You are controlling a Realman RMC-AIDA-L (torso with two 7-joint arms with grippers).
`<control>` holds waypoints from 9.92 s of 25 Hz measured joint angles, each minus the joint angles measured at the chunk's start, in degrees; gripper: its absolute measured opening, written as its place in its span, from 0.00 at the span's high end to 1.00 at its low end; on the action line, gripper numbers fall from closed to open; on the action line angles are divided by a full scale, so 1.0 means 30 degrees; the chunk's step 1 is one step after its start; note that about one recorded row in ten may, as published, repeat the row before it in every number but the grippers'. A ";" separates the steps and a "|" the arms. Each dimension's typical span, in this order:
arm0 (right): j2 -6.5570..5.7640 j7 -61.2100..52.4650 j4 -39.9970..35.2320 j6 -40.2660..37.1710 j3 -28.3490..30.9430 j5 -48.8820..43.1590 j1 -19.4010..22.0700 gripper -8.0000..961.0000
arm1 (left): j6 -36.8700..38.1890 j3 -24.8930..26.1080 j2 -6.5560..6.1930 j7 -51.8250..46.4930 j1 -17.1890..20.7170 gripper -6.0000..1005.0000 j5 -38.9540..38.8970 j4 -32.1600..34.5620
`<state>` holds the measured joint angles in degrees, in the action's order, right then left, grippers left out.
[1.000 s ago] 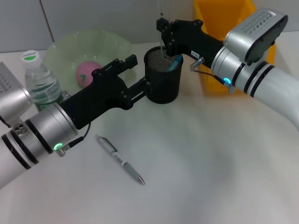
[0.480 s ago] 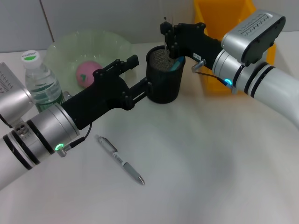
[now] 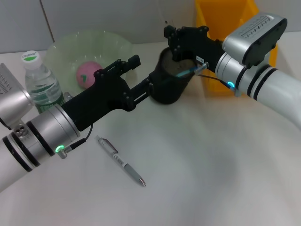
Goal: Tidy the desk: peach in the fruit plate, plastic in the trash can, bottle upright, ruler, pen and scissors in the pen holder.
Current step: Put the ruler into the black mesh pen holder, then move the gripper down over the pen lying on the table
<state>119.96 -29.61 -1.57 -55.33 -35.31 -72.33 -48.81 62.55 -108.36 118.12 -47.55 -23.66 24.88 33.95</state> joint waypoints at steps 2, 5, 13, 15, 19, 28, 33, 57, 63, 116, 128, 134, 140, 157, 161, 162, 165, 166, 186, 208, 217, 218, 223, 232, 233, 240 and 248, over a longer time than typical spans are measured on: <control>0.0000 -0.0055 -0.0005 -0.0451 0.0042 -0.0001 0.0077 0.98 | 0.0010 0.0000 0.0000 0.0000 0.0006 0.35 0.0000 0.0031; -0.0012 -0.0105 -0.0149 -0.1552 0.0049 -0.0003 0.0335 0.98 | 0.0011 -0.0001 0.0000 0.0000 0.0008 0.35 -0.0001 0.0039; -0.0047 -0.0178 -0.0338 -0.2020 0.0051 -0.0003 0.0422 0.98 | 0.0010 0.0010 0.0000 -0.0143 0.0008 0.35 -0.0026 0.0054; -0.0059 -0.0181 -0.0342 -0.1984 0.0051 -0.0003 0.0354 0.98 | 0.0015 0.0016 -0.0001 -0.0172 0.0007 0.35 -0.0036 0.0068; -0.0076 -0.0151 -0.0381 -0.1804 0.0044 -0.0003 0.0075 0.98 | 0.0050 0.0026 0.0009 -0.0178 0.0006 0.35 -0.0057 0.0079; -0.0056 -0.0004 -0.0601 -0.0853 -0.0121 0.0001 -0.0395 0.98 | 0.0068 0.0028 0.0039 -0.0190 -0.0097 0.35 -0.0165 0.0038; -0.0037 0.0024 -0.0658 -0.0712 -0.0131 0.0001 -0.0510 0.98 | 0.0021 0.0028 0.0081 -0.0199 -0.0252 0.35 -0.0180 0.0018; -0.0028 0.0087 -0.0420 -0.0507 0.0015 0.0000 -0.0055 0.98 | -0.0007 0.0035 0.0116 -0.0496 -0.0326 0.35 -0.0089 -0.0061; -0.0029 0.0086 -0.0412 -0.0941 0.0002 0.0000 -0.0094 0.97 | 0.0031 0.0028 0.0117 -0.0504 -0.0287 0.35 -0.0046 -0.0020; -0.0621 -1.2597 -0.8930 -0.9815 -0.4286 -0.0592 0.7639 0.27 | 0.0998 0.0242 -0.0437 -0.1423 -0.0125 0.35 0.1208 0.0037; -0.2699 -1.6485 -1.1929 -1.4373 -0.4371 -0.6814 1.0349 0.23 | 0.2262 0.2692 -0.1268 -0.4263 0.0341 0.35 0.5451 0.0335; -0.3006 -1.7310 -1.2452 -1.4829 -0.4062 -1.0161 1.0201 0.23 | 0.3863 0.6626 -0.1529 -0.8015 0.0889 0.35 1.1770 0.1798; -0.3018 -1.7919 -1.3172 -1.5034 -0.3916 -1.1784 1.0145 0.23 | 0.4819 0.8746 -0.1672 -1.2020 0.1023 0.35 1.7682 0.5176; -0.3042 -1.9395 -1.3131 -1.4929 -0.3446 -1.3119 0.9550 0.23 | 0.9607 1.1284 -0.0170 -1.4409 -0.5960 0.35 3.2110 1.2207; -0.3071 -2.0197 -1.3047 -1.4659 -0.3439 -1.3291 0.9330 0.23 | 0.9808 1.0295 0.0100 -1.3767 -0.7546 0.29 3.5061 1.2648; -0.3071 -2.0197 -1.3047 -1.4659 -0.3439 -1.3291 0.9330 0.23 | 0.9840 0.9462 0.0084 -1.3185 -0.7858 0.27 3.5332 1.2723; -0.2987 -2.0504 -1.3008 -1.4277 -0.3435 -1.3299 0.9256 0.23 | 0.9840 0.9462 0.0084 -1.3185 -0.7858 0.21 3.5332 1.2723; -0.2968 -2.0665 -1.2929 -1.4108 -0.3434 -1.3303 0.9209 0.23 | 0.9840 0.9462 0.0084 -1.3185 -0.7858 0.19 3.5332 1.2723; -0.2483 -2.0743 -1.2321 -1.3102 -0.3438 -1.3304 0.8946 0.23 | 0.7619 0.1186 0.0301 -0.8887 -1.0313 0.21 3.9617 0.9207; -0.2240 -2.0555 -1.2337 -1.2905 -0.3608 -1.3301 0.8780 0.23 | 0.5416 -0.0730 0.0323 -0.8670 -1.1055 0.35 3.8485 0.7108; -0.2143 -2.0471 -1.2351 -1.2873 -0.3611 -1.3301 0.8722 0.23 | 0.4551 -0.1258 0.0323 -0.8833 -1.1335 0.53 3.8252 0.6294; -0.2116 -2.0457 -1.2367 -1.2872 -0.3613 -1.3300 0.8705 0.23 | 0.4551 -0.1258 0.0323 -0.8833 -1.1335 0.53 3.8252 0.6294; -0.2105 -2.0445 -1.2362 -1.2871 -0.3612 -1.3301 0.8684 0.23 | 0.4400 -0.1410 0.0322 -0.8916 -1.1456 0.54 3.8229 0.5964; -0.2056 -2.0431 -1.2335 -1.2875 -0.3613 -1.3301 0.8654 0.23 | 0.4166 -0.1673 0.0322 -0.9151 -1.1552 0.58 3.8200 0.5819; -0.2053 -2.0428 -1.2336 -1.2875 -0.3603 -1.3301 0.8653 0.23 | 0.4166 -0.1673 0.0322 -0.9153 -1.1553 0.59 3.8200 0.5815; -0.2050 -2.0420 -1.2335 -1.2875 -0.3600 -1.3301 0.8574 0.23 | 0.3932 -0.1811 0.0322 -0.9338 -1.1683 0.65 3.8199 0.5554; -0.1980 -2.0197 -1.2337 -1.2850 -0.3550 -1.3301 0.8501 0.23 | 0.3755 -0.2120 0.0322 -0.9633 -1.1792 0.70 3.8286 0.5403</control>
<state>114.02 -90.21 -38.58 -93.88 -45.96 -112.23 -23.31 73.82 -114.72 119.09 -76.45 -59.04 139.74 50.16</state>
